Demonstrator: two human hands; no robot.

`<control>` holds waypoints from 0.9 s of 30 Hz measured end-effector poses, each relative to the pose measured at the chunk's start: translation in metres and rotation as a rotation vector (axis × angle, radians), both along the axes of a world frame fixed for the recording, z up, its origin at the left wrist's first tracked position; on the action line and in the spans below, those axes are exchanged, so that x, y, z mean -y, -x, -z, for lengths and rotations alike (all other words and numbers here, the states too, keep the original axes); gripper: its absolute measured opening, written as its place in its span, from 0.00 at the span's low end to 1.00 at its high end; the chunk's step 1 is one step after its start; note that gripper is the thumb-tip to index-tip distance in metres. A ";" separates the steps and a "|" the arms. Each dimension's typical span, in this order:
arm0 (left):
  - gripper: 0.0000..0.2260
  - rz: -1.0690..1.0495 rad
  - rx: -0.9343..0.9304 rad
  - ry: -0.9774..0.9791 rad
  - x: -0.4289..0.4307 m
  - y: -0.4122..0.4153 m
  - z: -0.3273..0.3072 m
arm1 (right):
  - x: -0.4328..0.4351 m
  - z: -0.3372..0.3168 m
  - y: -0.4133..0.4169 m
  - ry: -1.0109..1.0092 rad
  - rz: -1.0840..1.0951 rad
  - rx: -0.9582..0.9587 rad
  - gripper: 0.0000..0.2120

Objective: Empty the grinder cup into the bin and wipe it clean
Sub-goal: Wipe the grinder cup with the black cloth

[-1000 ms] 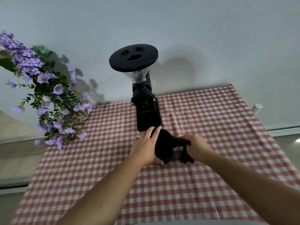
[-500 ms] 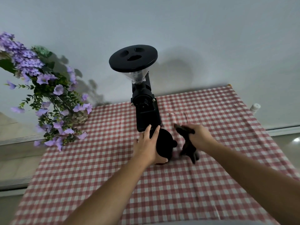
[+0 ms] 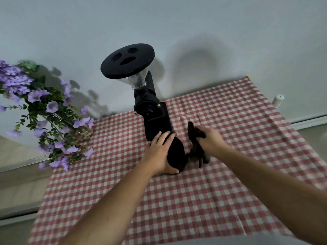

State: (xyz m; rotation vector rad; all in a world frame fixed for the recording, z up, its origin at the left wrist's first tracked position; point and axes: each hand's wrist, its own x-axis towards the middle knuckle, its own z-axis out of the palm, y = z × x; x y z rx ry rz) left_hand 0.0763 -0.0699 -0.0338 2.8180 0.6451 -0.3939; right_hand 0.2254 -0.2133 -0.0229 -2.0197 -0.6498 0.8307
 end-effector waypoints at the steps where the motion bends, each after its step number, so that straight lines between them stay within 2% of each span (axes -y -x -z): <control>1: 0.58 0.008 0.012 0.009 -0.001 0.001 -0.002 | 0.001 0.001 0.010 -0.037 -0.019 0.010 0.19; 3: 0.60 -0.085 0.061 0.042 0.007 0.004 -0.003 | 0.006 0.014 0.032 0.018 -0.190 0.094 0.21; 5: 0.61 -0.302 0.119 0.090 0.023 0.007 -0.002 | 0.015 0.024 0.039 0.144 -0.324 0.149 0.20; 6: 0.62 -0.424 0.145 0.122 0.031 0.008 -0.001 | 0.016 0.025 0.035 0.176 -0.340 0.107 0.18; 8: 0.63 -0.619 0.177 0.209 0.042 0.003 0.000 | 0.012 0.022 0.019 0.143 -0.288 0.032 0.15; 10: 0.63 -0.677 0.198 0.262 0.046 -0.003 -0.001 | 0.001 0.016 0.006 0.009 -0.137 0.018 0.18; 13: 0.62 -0.633 0.205 0.255 0.041 -0.006 -0.002 | -0.009 0.016 0.012 -0.141 -0.113 0.012 0.22; 16: 0.61 -0.566 0.162 0.277 0.030 -0.003 0.000 | 0.005 0.036 0.039 -0.112 -0.162 -0.053 0.21; 19: 0.59 -0.447 0.150 0.305 0.017 0.002 0.000 | 0.021 0.048 0.051 -0.103 -0.099 -0.136 0.20; 22: 0.60 -0.370 0.126 0.342 0.008 0.004 -0.003 | 0.005 0.038 0.036 -0.207 0.011 -0.218 0.15; 25: 0.61 -0.333 0.102 0.356 0.004 0.003 -0.005 | -0.013 0.026 0.029 -0.315 0.049 -0.214 0.15; 27: 0.60 -0.296 0.079 0.372 0.000 0.003 -0.007 | -0.008 0.035 0.039 -0.263 0.059 -0.180 0.16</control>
